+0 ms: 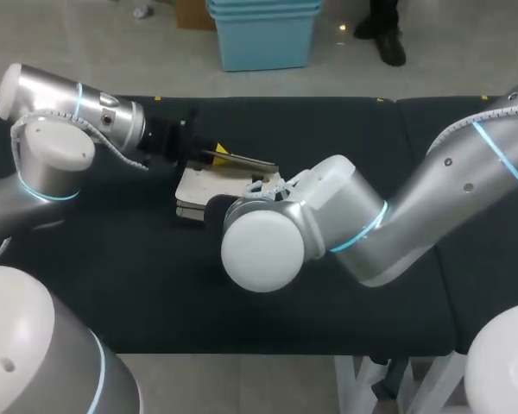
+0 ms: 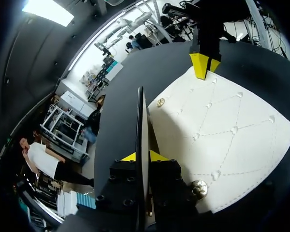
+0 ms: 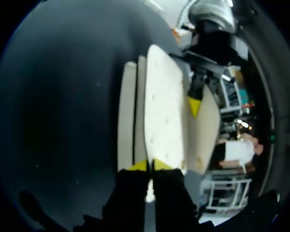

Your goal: Pick up the bag, open it, inspect its contents, close it, and place it on the opposite side

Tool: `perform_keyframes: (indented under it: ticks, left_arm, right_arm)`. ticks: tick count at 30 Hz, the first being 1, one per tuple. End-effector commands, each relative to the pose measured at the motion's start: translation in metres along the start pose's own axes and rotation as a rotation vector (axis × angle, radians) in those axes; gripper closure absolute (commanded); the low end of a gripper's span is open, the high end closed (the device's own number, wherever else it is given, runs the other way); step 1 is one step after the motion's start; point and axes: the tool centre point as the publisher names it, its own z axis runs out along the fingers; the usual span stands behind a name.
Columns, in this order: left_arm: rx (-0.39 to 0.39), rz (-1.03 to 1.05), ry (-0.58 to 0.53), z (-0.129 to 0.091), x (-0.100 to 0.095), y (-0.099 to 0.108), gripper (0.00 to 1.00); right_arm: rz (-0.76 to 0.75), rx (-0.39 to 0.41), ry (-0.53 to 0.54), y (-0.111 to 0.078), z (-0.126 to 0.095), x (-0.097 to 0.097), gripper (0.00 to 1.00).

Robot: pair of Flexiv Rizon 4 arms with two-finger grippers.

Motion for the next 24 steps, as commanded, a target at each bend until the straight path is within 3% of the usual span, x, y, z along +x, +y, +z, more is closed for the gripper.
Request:
perform_keyframes:
  ticks: [1, 10, 12, 14, 15, 24]
  left_arm:
    - [0.024, 0.033, -0.034, -0.006, 0.013, -0.002, 1.0]
    - [-0.026, 0.096, -0.031, -0.013, 0.015, -0.016, 1.0]
    - [-0.043, 0.09, -0.029, -0.015, 0.013, -0.021, 0.65]
    - [-0.059, 0.082, -0.027, -0.018, 0.01, -0.025, 0.41]
    - [-0.063, 0.085, -0.027, -0.019, 0.008, -0.028, 0.36]
    - [-0.052, 0.066, -0.031, -0.027, 0.004, -0.03, 0.61]
  right_arm:
    - [0.001, 0.005, -0.004, 0.002, 0.002, 0.001, 1.0]
    - [0.001, 0.005, -0.004, 0.002, 0.002, 0.001, 1.0]
    - [0.001, 0.005, -0.004, 0.002, 0.002, 0.001, 1.0]
    - [0.001, 0.005, -0.004, 0.002, 0.002, 0.001, 1.0]
    - [0.001, 0.005, -0.004, 0.002, 0.002, 0.001, 1.0]
    - [0.001, 0.005, -0.004, 0.002, 0.002, 0.001, 1.0]
